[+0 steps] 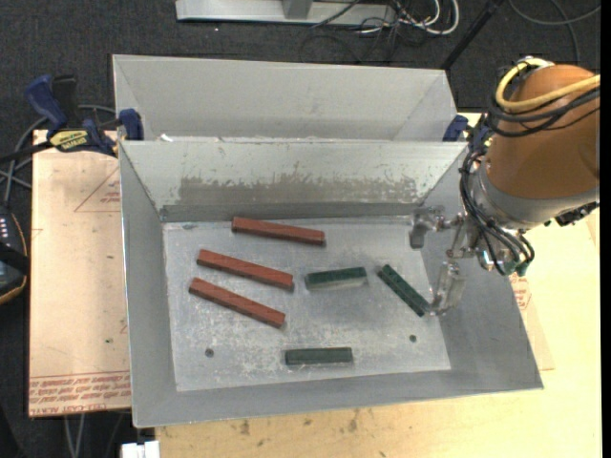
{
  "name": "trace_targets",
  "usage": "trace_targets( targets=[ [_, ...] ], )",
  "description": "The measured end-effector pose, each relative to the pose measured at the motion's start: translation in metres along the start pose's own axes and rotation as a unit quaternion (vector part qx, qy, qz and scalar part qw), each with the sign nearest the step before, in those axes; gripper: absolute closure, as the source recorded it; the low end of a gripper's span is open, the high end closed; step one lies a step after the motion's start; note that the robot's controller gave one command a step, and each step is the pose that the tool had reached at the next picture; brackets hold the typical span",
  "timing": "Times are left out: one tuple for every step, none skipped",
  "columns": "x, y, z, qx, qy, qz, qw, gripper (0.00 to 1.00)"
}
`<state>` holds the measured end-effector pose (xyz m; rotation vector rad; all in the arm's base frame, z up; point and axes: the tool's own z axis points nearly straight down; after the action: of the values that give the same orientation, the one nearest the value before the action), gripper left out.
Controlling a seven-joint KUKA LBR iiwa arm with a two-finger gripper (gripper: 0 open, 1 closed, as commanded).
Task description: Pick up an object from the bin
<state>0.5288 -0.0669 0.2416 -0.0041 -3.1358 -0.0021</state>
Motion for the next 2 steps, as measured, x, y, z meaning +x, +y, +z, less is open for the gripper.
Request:
trace_targets(
  targets=[
    [-0.073, 0.028, 0.099, -0.001, -0.0023, 0.084, 0.9964, 0.00],
    [-0.058, 0.044, 0.175, -0.001, -0.0001, 0.141, 0.9900, 0.00]
  ],
)
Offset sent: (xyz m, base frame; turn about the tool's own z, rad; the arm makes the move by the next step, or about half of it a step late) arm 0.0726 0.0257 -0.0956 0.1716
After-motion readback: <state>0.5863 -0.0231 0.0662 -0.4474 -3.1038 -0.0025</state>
